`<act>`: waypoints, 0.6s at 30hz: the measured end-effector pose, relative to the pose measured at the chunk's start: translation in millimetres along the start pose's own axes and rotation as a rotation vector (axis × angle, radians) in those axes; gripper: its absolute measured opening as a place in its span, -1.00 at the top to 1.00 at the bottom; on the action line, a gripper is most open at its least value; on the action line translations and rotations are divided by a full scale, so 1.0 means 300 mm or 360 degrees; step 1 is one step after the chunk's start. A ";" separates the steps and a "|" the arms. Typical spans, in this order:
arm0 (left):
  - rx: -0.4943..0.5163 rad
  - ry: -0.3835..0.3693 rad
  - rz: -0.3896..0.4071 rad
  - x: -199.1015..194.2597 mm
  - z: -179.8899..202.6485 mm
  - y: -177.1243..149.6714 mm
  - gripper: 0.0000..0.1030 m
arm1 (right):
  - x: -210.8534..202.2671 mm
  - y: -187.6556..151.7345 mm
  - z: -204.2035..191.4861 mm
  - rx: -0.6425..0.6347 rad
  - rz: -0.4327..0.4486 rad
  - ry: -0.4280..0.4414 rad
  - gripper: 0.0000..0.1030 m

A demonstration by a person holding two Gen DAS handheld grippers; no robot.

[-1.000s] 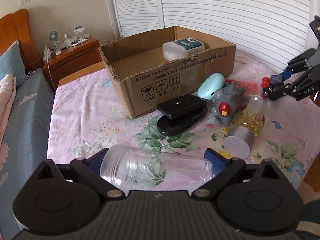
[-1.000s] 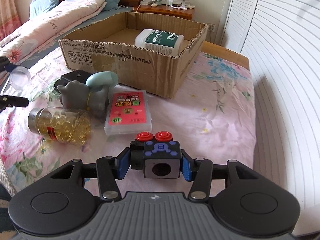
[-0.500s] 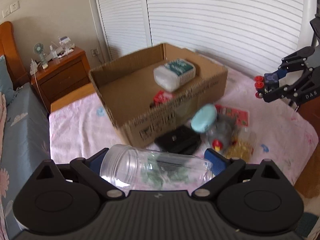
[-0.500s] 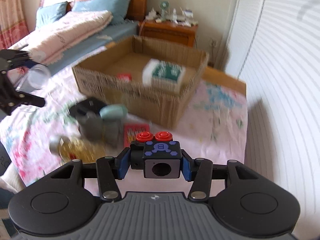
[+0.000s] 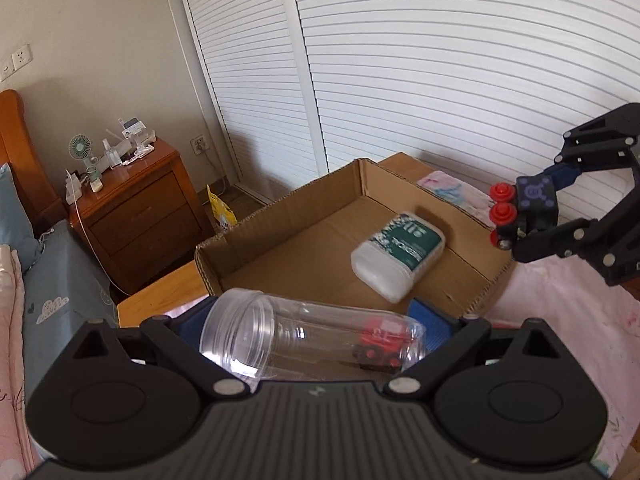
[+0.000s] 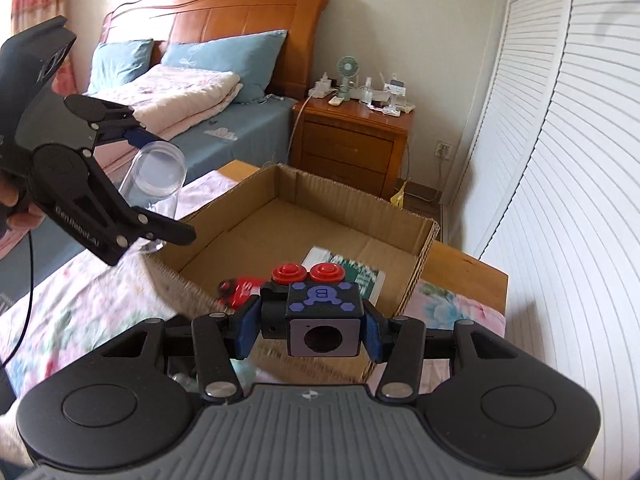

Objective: Organize rigid objects
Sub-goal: 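Carry the cube and jar into the box and open both tools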

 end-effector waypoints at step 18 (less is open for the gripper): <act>-0.0119 0.0003 -0.0153 0.242 -0.097 0.078 -0.91 | 0.076 -0.027 0.008 0.0339 -0.0081 -0.0211 -1.00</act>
Point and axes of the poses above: each gripper's, at about its wrist camera, not at the fingertips, and x roughly the way its jaws point, z to its right, y to its top, the point moved 7 cm from there along x, roughly the way its jaws point, and after that the axes turned 10 degrees about x, right-handed, at the moved point
